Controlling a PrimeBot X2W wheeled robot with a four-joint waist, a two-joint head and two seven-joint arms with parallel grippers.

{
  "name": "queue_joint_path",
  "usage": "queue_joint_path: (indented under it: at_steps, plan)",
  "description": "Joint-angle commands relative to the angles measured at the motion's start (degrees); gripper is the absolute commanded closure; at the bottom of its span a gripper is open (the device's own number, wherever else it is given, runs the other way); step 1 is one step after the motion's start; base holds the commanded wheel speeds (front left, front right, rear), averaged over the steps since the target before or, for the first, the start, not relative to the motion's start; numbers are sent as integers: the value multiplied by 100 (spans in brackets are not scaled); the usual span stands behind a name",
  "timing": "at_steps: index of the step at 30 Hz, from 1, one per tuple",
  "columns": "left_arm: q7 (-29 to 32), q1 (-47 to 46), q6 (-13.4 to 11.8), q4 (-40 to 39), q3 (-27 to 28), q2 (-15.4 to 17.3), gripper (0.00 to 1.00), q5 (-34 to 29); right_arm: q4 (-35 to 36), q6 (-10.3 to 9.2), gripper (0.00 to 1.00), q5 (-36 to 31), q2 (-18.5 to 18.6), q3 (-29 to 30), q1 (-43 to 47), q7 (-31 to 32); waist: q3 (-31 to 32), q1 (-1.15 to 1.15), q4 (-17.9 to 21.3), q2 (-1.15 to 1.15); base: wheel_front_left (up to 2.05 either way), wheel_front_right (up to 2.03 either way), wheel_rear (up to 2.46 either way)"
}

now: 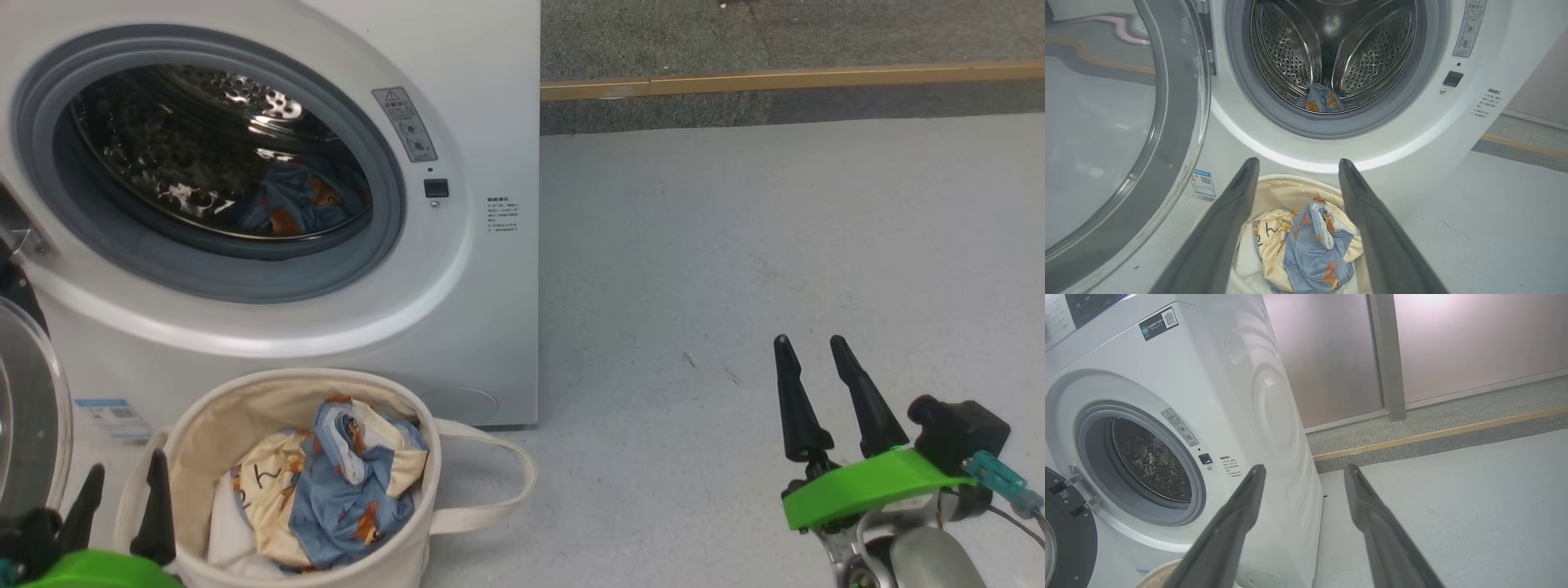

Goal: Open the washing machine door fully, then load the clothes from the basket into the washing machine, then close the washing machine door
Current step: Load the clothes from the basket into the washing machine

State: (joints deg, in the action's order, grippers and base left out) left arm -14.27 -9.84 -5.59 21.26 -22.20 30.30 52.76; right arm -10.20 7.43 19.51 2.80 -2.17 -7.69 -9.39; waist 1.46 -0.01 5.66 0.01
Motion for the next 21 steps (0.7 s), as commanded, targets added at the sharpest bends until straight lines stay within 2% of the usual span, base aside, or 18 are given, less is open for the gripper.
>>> queue_joint_path:
  at_steps: [1, 10, 21]
  plan:
    - [-73, -182, -68, -200, 310, 210, 0, -91, 231, 6, 0, 32, 8, -123, -106, -11, 8, 1, -10, -1, 0, 0, 0]
    - [-64, 128, -192, -628, 161, 248, 0, -626, 277, 6, 0, 33, 8, -95, -80, 10, 56, 1, -55, -1, 0, 0, 0]
    - [66, 249, -364, -1027, -20, 302, 0, -791, 294, 6, 0, 30, 8, -55, -65, 23, 76, 1, -99, -1, 0, 0, 0]
